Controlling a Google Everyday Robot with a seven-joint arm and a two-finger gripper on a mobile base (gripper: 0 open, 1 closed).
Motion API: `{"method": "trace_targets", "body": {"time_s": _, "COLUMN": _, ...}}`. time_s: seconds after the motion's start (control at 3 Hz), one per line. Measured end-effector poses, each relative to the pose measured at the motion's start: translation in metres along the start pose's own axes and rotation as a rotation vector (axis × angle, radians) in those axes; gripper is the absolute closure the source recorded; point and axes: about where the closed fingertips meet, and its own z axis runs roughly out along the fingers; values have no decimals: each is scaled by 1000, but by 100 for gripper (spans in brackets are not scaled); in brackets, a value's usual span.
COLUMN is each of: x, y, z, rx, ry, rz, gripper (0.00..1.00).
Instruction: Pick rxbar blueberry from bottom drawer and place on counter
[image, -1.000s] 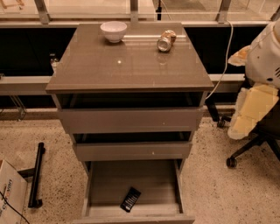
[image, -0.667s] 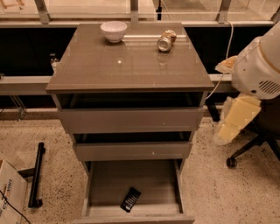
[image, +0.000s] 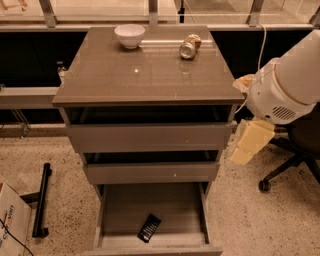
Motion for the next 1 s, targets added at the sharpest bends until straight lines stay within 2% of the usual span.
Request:
{"method": "trace_targets", "body": {"time_s": 0.33, "x": -3, "y": 6, "z": 15, "rx": -38, "ry": 24, "rz": -22, "gripper": 0}}
{"method": "trace_targets", "body": {"time_s": 0.67, "x": -11, "y": 20, "z": 56, "rx": -99, "ry": -21, "rz": -38, "gripper": 0}}
{"method": "trace_targets", "body": {"time_s": 1.0, "x": -20, "y": 42, "z": 124, "rx": -187, "ry": -116, "rz": -50, "gripper": 0}}
